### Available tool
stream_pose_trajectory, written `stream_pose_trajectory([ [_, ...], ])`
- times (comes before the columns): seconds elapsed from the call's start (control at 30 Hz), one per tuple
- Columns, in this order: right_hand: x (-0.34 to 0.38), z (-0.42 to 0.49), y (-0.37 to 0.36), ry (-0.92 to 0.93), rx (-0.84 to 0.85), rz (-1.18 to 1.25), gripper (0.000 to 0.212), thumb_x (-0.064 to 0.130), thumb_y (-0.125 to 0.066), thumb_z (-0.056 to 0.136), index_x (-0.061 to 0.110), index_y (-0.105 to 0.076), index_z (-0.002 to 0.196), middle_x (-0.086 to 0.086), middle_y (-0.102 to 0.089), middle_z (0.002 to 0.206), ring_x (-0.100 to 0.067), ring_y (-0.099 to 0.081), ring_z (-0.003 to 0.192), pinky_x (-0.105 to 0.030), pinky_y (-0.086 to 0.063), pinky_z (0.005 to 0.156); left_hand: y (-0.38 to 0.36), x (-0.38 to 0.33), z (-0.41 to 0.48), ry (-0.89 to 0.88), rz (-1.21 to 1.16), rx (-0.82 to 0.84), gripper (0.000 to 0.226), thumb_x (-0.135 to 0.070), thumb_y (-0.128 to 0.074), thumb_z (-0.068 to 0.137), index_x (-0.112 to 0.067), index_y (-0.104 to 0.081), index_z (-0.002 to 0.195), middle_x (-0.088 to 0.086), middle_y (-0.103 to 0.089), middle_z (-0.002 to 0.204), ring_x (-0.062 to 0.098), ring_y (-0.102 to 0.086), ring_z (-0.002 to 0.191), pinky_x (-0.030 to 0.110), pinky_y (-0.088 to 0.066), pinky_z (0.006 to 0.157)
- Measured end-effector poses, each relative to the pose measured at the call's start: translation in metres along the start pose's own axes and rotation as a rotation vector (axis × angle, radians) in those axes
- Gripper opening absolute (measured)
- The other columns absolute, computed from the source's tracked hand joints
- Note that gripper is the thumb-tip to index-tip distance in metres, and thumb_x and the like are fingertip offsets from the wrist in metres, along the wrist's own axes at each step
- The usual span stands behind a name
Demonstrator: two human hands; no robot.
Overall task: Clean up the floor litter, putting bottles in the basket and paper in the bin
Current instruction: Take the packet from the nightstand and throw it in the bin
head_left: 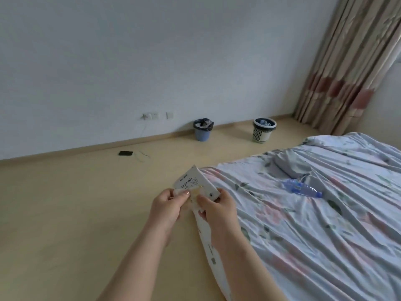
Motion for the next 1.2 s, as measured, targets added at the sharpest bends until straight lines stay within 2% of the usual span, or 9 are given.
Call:
stream_pose_trajectory([
  [0.13, -0.004, 0.059, -0.048, -0.043, 0.058, 0.003, 0.010, 0.003, -0.062, 0.081, 0.009, -0.059, 0.089, -0.011, -0.061, 0.083, -0.021, -0.057, 0.072, -0.034, -0.050, 0.068, 0.020, -0.011, 0.060, 0.043, -0.063, -0.051, 0.009, -0.015, -0.062, 0.088, -0.014, -0.061, 0.079, -0.002, -0.060, 0.076, 0.011, -0.051, 0.065, 0.024, -0.036, 0.056],
  [0.3, 0.000, 0.129, -0.114, -0.041, 0.114, -0.010, 0.014, -0.001, -0.060, 0.082, 0.011, -0.056, 0.078, -0.005, -0.055, 0.072, -0.016, -0.050, 0.063, -0.025, -0.045, 0.056, 0.048, -0.019, 0.140, 0.108, -0.201, -0.084, 0.011, -0.011, -0.061, 0.089, -0.012, -0.060, 0.079, 0.001, -0.057, 0.075, 0.012, -0.050, 0.062, 0.025, -0.040, 0.055],
  [0.43, 0.004, 0.193, -0.175, -0.053, 0.114, -0.002, 0.014, -0.002, -0.060, 0.083, 0.011, -0.057, 0.079, -0.004, -0.055, 0.070, -0.016, -0.051, 0.064, -0.025, -0.046, 0.057, 0.077, -0.041, 0.223, 0.122, -0.223, -0.066, 0.011, -0.009, -0.060, 0.090, -0.010, -0.059, 0.079, 0.001, -0.057, 0.074, 0.010, -0.048, 0.059, 0.023, -0.042, 0.052],
  [0.67, 0.023, 0.298, -0.269, -0.091, 0.081, 0.042, 0.015, 0.000, -0.062, 0.085, 0.014, -0.058, 0.080, -0.003, -0.058, 0.073, -0.016, -0.055, 0.070, -0.031, -0.050, 0.069, 0.117, -0.087, 0.358, 0.139, -0.146, -0.048, 0.010, -0.012, -0.064, 0.088, -0.012, -0.061, 0.079, -0.001, -0.055, 0.070, 0.010, -0.050, 0.061, 0.020, -0.042, 0.047],
  [0.9, 0.029, 0.404, -0.302, -0.147, 0.027, 0.074, 0.014, -0.001, -0.062, 0.085, 0.012, -0.058, 0.082, -0.005, -0.058, 0.074, -0.018, -0.055, 0.070, -0.029, -0.049, 0.065, 0.103, -0.103, 0.470, 0.200, -0.126, -0.022, 0.010, -0.013, -0.063, 0.089, -0.013, -0.062, 0.079, 0.000, -0.057, 0.073, 0.012, -0.051, 0.065, 0.020, -0.043, 0.046],
  [1.2, 0.093, 0.600, -0.357, -0.114, 0.143, 0.106, 0.014, -0.002, -0.057, 0.086, 0.011, -0.055, 0.086, -0.003, -0.056, 0.077, -0.015, -0.056, 0.069, -0.024, -0.049, 0.063, 0.061, -0.183, 0.649, 0.128, -0.142, -0.102, 0.005, -0.014, -0.061, 0.090, -0.012, -0.063, 0.086, 0.001, -0.057, 0.079, 0.011, -0.052, 0.066, 0.022, -0.045, 0.052],
])
Point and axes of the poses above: each hand's wrist, its own z-axis towards the middle knuckle, its own y-axis out of the back of the hand, x = y × z, the point moved 9 cm from there along z, towards the middle knuckle
